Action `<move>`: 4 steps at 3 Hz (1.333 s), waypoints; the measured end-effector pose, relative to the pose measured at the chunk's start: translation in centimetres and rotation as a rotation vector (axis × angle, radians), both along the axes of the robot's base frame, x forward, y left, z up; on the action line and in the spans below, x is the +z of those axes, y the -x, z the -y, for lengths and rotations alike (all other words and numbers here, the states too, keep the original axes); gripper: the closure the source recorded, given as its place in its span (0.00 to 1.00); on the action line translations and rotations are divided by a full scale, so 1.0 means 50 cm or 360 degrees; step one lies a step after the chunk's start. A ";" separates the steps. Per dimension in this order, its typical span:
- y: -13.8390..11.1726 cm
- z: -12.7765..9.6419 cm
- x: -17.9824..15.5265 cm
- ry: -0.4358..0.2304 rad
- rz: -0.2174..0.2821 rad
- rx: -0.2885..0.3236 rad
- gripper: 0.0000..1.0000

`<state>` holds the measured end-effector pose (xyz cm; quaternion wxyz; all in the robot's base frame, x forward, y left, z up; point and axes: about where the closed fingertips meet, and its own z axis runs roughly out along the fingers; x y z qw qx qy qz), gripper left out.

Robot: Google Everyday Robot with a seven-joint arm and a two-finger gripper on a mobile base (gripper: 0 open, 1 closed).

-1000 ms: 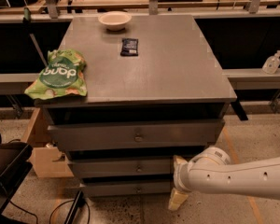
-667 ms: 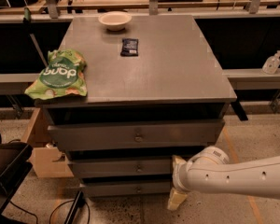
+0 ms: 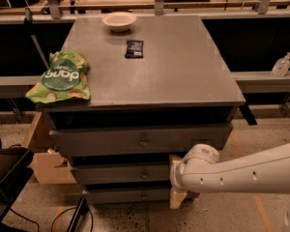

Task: Open middle drawer

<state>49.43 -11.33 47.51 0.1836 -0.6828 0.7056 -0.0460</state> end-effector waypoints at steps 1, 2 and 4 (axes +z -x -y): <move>-0.019 -0.023 -0.022 0.0062 0.0028 0.0065 0.00; -0.021 -0.029 -0.064 0.0060 0.0018 0.0063 0.00; -0.040 -0.065 -0.107 0.0022 0.0038 0.0101 0.15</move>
Offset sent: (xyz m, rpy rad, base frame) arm 0.0059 0.0242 -0.0692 -0.0367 -0.0097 0.0337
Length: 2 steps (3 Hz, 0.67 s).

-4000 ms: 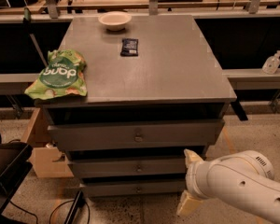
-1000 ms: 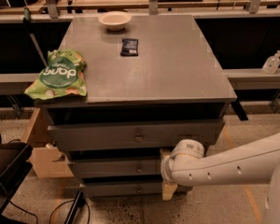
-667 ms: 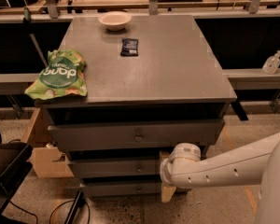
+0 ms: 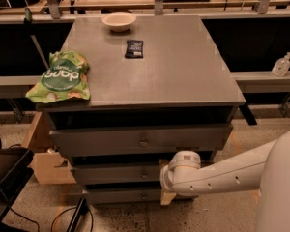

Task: Open middle drawer

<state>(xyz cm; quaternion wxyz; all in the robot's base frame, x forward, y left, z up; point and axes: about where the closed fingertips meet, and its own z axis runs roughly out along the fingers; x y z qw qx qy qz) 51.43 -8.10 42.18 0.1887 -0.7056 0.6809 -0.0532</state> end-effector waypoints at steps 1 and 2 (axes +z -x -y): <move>-0.008 -0.016 -0.006 0.0004 0.0017 0.0025 0.39; -0.008 -0.017 -0.007 0.0004 0.0016 0.0027 0.62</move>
Offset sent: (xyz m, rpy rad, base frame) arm 0.0037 0.0073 -0.0027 -0.0021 -0.0098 0.0141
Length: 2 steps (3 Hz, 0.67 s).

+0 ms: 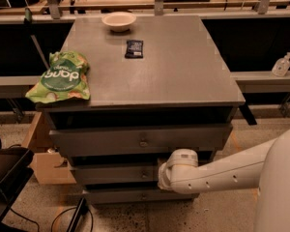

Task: Open middle drawer

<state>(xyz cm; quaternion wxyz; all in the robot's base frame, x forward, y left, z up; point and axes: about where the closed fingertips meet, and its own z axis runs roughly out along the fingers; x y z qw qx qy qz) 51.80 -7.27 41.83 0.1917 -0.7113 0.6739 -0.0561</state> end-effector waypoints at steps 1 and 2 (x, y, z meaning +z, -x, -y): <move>0.000 0.000 0.000 0.0000 0.0000 0.0000 0.85; 0.000 0.000 0.000 0.0000 0.0000 0.0000 1.00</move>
Offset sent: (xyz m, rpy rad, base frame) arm 0.0000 0.0000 0.0001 0.0000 0.0001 0.0000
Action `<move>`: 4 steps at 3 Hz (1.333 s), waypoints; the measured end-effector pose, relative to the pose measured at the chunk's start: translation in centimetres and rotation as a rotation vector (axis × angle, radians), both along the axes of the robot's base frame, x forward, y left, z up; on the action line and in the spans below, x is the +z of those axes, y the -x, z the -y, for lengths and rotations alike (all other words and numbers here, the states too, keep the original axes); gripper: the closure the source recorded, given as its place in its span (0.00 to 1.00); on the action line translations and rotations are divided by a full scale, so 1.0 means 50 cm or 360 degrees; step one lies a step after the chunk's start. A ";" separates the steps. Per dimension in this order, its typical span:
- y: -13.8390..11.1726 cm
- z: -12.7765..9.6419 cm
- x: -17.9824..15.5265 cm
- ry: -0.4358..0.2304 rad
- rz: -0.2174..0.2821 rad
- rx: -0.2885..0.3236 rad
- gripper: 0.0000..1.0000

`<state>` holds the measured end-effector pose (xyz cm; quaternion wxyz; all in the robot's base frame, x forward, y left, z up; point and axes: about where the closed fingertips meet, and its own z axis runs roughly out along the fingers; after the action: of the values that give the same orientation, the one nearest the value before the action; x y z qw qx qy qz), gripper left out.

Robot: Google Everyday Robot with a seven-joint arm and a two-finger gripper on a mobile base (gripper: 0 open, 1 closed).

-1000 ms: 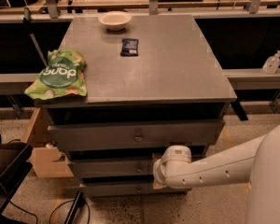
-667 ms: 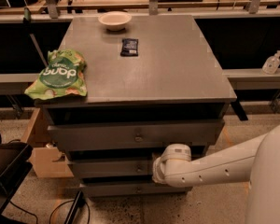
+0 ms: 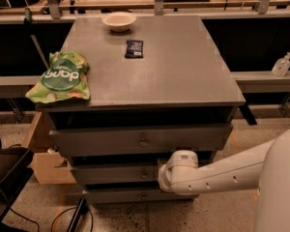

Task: Open middle drawer

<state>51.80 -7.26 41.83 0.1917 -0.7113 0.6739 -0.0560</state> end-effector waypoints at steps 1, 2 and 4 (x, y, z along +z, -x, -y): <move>0.000 0.000 0.000 0.0000 0.0000 0.0000 1.00; 0.007 -0.001 -0.002 -0.0003 -0.0015 0.0006 1.00; 0.008 -0.001 -0.002 -0.0003 -0.0016 0.0006 1.00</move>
Offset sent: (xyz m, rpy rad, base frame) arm -0.0465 -0.0033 -0.0030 0.0306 0.1493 0.0585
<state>51.42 -7.23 41.72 0.1892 -0.7127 0.6735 -0.0514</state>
